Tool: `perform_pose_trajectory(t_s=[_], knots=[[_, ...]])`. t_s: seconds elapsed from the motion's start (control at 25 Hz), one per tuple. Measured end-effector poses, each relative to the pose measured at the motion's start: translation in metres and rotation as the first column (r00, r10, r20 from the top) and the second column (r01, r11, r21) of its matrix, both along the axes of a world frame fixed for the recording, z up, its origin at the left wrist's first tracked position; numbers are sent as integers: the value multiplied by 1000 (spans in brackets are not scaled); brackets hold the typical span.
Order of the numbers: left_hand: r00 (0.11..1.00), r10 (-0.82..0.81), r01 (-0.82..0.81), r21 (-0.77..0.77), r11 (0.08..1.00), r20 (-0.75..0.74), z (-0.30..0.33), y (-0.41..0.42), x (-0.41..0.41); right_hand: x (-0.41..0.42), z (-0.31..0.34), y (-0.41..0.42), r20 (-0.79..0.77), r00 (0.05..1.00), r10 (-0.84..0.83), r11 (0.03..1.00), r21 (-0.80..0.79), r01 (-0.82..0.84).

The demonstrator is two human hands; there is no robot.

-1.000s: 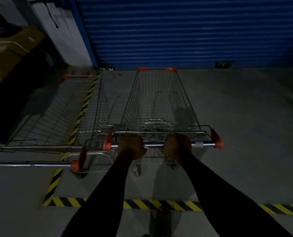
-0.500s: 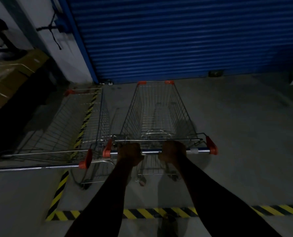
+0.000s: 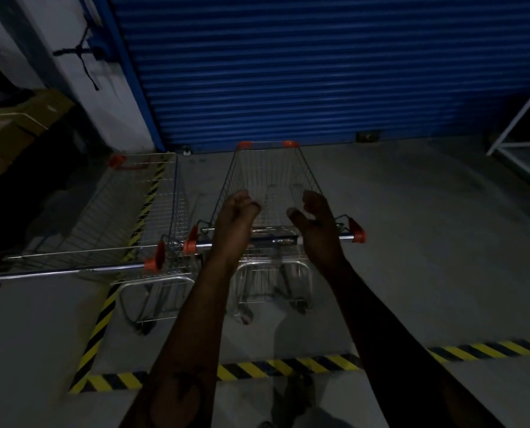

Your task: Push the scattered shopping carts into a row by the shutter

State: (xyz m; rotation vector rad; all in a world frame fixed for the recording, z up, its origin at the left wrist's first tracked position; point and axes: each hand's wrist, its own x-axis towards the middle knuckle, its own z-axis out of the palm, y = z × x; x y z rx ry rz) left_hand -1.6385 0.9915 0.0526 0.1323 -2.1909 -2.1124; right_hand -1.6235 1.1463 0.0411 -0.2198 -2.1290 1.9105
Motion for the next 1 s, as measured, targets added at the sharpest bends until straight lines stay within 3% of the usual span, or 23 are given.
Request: perform_pose_trajectory(t_s=[0.24, 0.4, 0.64, 1.0], knots=[[996, 75, -68, 116, 991, -56, 53, 2, 84, 67, 58, 17, -151, 988, -21, 982, -189, -8], [990, 109, -101, 94, 990, -87, 80, 15, 143, 120, 86, 32, -250, 968, 14, 982, -180, -61], [967, 210, -191, 134, 972, -147, 101, 71, 260, 216, 102, 86, -292, 950, 112, 967, -187, -172], [945, 233, -229, 44, 972, -228, 123, 137, 448, 389, 110, 141, -324, 914, 246, 918, -225, -327]])
